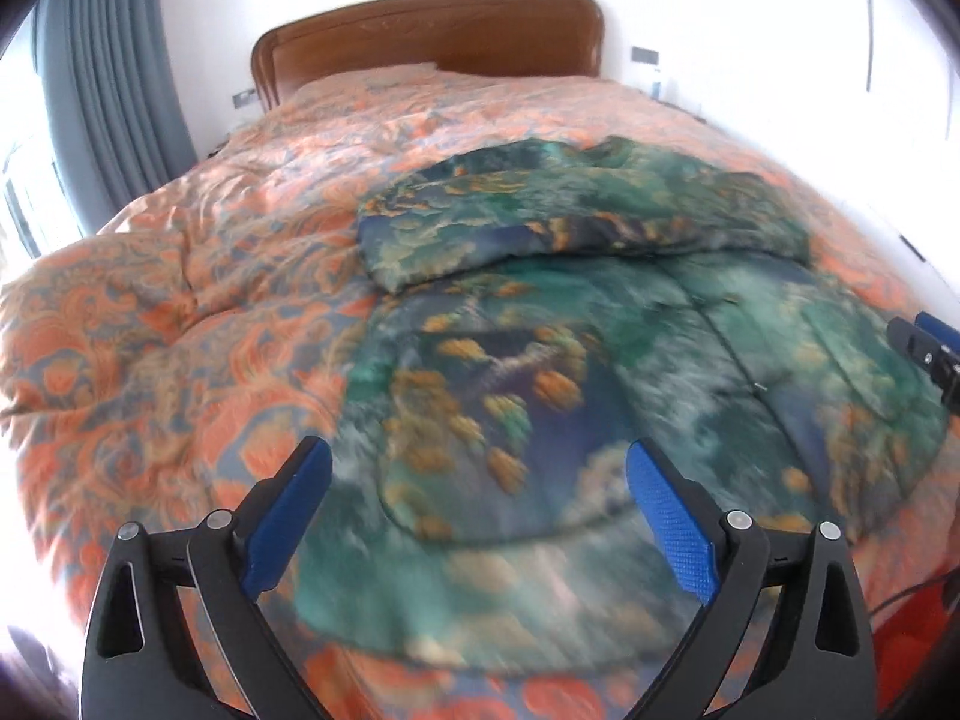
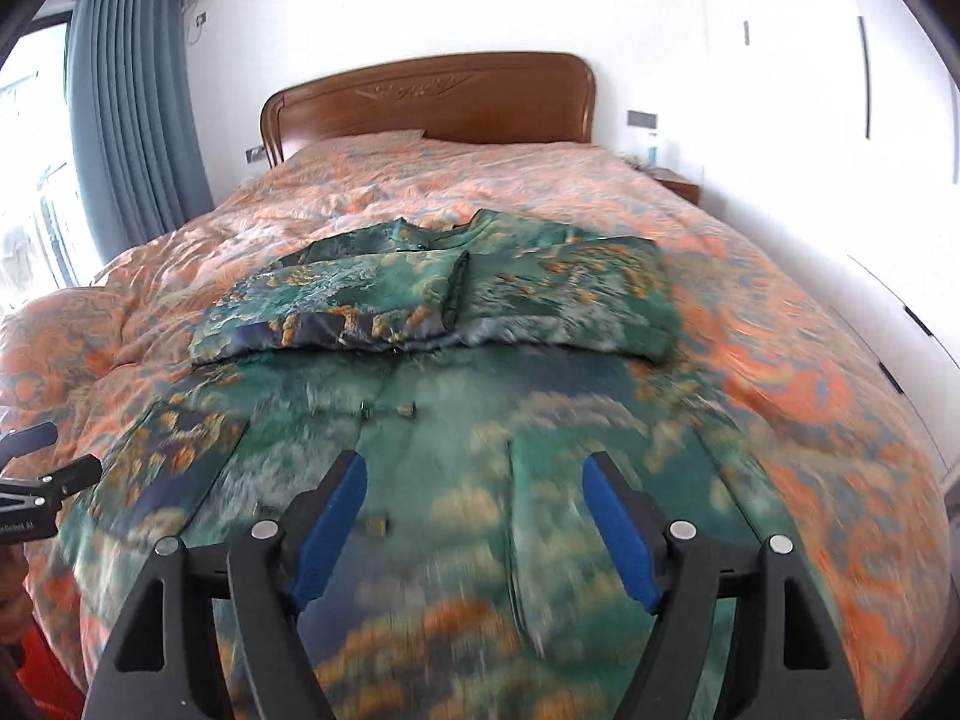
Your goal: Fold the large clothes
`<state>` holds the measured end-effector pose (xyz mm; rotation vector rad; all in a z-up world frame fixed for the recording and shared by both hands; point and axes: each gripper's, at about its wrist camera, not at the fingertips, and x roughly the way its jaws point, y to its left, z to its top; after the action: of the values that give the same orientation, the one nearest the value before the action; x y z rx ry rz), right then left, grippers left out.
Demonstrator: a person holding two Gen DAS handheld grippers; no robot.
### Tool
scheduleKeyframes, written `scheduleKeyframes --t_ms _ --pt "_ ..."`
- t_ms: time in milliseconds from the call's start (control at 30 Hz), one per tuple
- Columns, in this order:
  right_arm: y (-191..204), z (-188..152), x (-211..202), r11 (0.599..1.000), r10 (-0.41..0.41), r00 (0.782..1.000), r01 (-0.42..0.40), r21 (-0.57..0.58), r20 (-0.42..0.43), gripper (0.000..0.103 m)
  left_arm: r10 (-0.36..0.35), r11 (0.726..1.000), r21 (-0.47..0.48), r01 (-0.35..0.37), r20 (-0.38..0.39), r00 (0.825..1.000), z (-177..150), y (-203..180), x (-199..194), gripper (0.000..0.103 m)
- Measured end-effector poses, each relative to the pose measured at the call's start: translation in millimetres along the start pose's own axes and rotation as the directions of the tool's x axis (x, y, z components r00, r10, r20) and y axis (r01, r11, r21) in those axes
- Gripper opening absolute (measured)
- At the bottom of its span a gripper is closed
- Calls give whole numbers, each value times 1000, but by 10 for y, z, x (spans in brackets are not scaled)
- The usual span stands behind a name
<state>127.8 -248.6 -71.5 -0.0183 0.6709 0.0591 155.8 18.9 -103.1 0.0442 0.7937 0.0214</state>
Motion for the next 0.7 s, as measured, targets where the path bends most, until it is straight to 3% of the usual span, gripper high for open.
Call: scheduleKeyframes --t_ms 100,233,367,500,600,700 --pt "1 -186 -276 1000 -20 998 21 -19 60 83 30 1000 8 -30 52 998 -85 -62 -152 99" --pt "38 -424 -540 998 -33 994 38 -44 109 85 12 999 -32 -9 120 993 -216 -55 -282 99" --pt "77 -542 -653 999 -22 993 26 -32 117 85 -60 996 -58 66 96 994 -300 -15 -309 99" --pt "155 -595 -668 999 -6 993 10 -35 118 85 -99 984 -141 110 80 992 -397 73 -277 99" --pt "245 -618 -674 999 20 993 -14 -52 116 85 -109 989 -104 107 -5 994 -448 61 -170 99" --pt "315 -642 -676 997 40 993 -32 -69 113 85 -62 995 -77 60 -13 998 -486 91 -169 101"
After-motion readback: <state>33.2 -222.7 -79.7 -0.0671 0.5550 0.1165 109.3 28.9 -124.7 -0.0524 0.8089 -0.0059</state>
